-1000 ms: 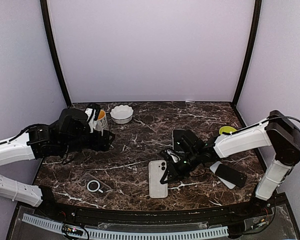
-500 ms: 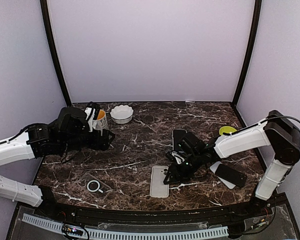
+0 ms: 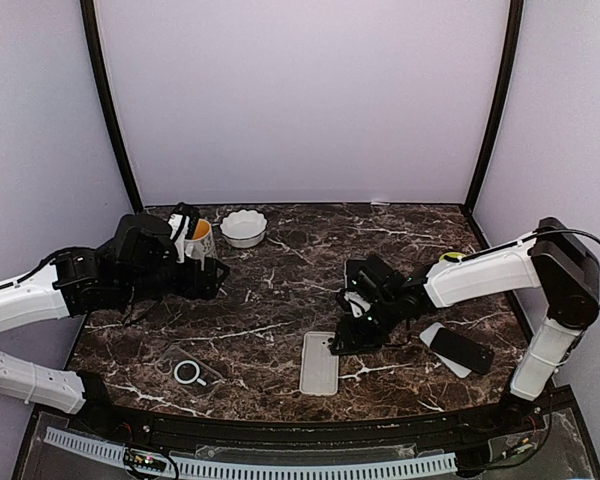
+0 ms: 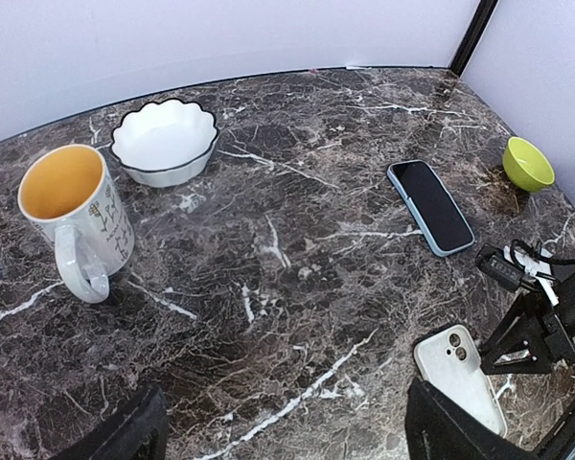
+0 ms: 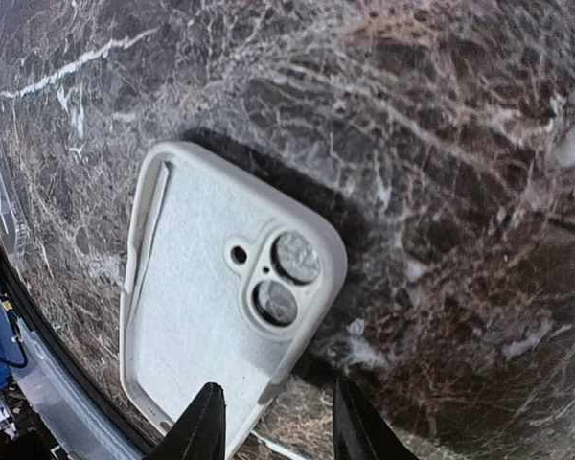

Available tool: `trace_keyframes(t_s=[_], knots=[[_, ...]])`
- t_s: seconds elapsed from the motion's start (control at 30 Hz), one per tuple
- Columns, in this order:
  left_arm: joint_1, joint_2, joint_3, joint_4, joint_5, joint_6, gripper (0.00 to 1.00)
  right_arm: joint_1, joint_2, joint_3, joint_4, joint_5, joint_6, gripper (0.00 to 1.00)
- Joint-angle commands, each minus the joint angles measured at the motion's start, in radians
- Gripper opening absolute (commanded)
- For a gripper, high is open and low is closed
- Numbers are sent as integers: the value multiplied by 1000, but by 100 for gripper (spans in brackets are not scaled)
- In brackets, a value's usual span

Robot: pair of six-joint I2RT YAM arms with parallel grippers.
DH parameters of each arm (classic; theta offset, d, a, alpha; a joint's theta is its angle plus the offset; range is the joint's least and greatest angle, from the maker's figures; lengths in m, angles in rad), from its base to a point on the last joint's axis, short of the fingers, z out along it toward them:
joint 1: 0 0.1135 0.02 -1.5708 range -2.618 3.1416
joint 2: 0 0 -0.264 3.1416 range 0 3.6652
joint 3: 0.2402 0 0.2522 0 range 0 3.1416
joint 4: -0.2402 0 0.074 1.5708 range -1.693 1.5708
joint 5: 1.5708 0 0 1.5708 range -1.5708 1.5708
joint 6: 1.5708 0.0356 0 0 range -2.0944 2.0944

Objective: Put the phone into the phone case
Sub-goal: Place the phone case at the center of the board, then adjust the phone case at the center of the board, then pick up the phone.

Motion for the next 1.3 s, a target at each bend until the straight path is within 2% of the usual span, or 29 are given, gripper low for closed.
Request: trace_keyframes(t_s=[0.0,0.17,0.4,0.5,0.63,0.7,0.83,0.9,1.03,1.2,1.27], knots=[[8,-24,-22,19,2,16,87,2,59,59,17,60,1,36],[10,-28,-30,21,-1,23,87,21,84,87,33,59,15,31],[14,-30,-31,20,-7,40,87,21,38,105,-37,112,4,33],[22,-24,-24,19,2,55,87,1,9,175,-179,208,-69,46],[65,4,20,-7,69,82,87,-78,-9,319,-442,341,-198,75],[93,28,52,-24,111,112,88,-118,-3,404,-560,414,-281,85],[139,84,108,-40,198,153,90,-151,51,598,-731,637,-454,96],[160,121,133,-40,257,168,95,-152,74,628,-749,619,-608,97],[177,189,182,-64,345,213,99,-150,78,533,-800,501,-765,98],[191,192,163,-70,349,272,99,-154,-70,274,-722,543,-839,99],[198,186,155,-70,380,307,99,-176,-140,193,-696,603,-859,99]])
